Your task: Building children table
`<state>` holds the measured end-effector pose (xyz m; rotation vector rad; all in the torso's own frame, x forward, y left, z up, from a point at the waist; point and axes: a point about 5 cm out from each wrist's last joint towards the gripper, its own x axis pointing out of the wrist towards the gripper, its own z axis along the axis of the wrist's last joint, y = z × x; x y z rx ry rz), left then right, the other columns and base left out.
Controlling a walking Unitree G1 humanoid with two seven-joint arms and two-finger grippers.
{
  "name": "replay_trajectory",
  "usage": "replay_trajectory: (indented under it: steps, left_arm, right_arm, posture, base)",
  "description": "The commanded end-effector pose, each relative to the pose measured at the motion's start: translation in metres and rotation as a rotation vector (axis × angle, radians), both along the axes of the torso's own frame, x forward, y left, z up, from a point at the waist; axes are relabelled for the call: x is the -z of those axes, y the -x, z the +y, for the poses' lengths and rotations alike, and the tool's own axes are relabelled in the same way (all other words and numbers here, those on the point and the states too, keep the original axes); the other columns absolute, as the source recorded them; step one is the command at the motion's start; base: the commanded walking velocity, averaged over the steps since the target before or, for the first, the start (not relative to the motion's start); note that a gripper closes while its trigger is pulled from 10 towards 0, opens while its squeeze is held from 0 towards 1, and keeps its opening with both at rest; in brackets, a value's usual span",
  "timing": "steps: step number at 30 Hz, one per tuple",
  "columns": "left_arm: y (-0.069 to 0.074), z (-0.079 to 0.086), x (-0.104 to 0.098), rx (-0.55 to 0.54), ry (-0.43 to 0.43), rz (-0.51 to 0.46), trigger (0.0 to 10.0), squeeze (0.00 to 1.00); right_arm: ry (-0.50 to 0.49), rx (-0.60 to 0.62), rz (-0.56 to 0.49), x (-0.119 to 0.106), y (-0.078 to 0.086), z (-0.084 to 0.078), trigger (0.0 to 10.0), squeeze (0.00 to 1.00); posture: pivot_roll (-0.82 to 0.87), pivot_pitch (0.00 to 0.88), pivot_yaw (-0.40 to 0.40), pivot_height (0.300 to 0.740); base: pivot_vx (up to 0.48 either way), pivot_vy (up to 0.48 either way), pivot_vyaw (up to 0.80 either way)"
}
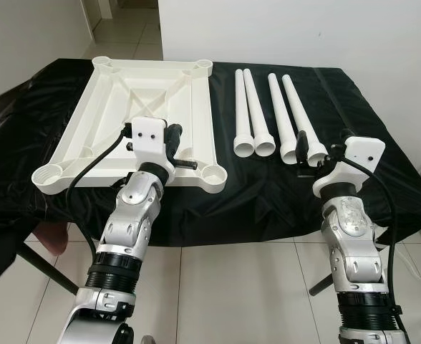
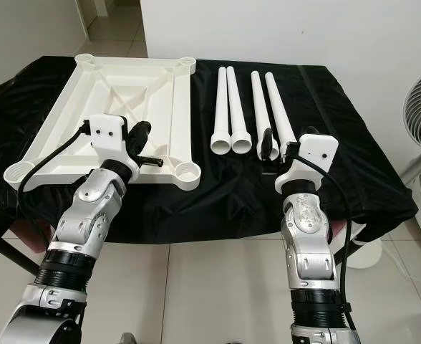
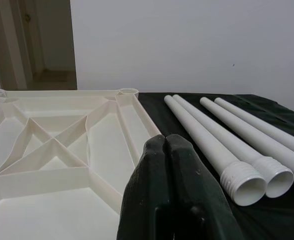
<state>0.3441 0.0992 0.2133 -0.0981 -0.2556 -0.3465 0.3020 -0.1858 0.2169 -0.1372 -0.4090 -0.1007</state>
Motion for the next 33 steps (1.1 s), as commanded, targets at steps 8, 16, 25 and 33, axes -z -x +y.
replay_trajectory:
  steps: [8,16,25,33]
  left_arm:
    - [0.001,-0.001,-0.002,0.021,0.003,-0.012,10.0,0.0]
    - [0.0,-0.0015,-0.0028,0.023,0.01,-0.014,10.0,0.0]
    - [-0.0001,-0.0016,-0.0037,0.022,0.011,-0.021,10.0,0.0]
    - [0.0007,-0.0016,-0.0039,0.023,0.012,-0.025,10.0,0.0]
  right_arm:
    - [0.0,0.0,-0.018,-0.0033,0.0009,-0.0011,10.0,0.0]
    - [0.006,-0.001,-0.017,-0.003,0.0006,-0.0019,10.0,0.0]
    - [0.011,-0.003,-0.017,-0.0031,0.0002,-0.0026,10.0,0.0]
    - [0.016,-0.009,-0.016,-0.0032,-0.0004,-0.0021,10.0,0.0]
  posture:
    - [0.0,0.05,0.004,0.74]
    - [0.0,0.044,0.0,0.74]
    - [0.0,0.03,-0.006,0.74]
    - [0.01,0.023,-0.01,0.74]
  base:
    - [0.12,0.0,0.0]
    - [0.247,0.0,0.0]
    - [0.27,0.0,0.0]
    - [0.277,0.0,0.0]
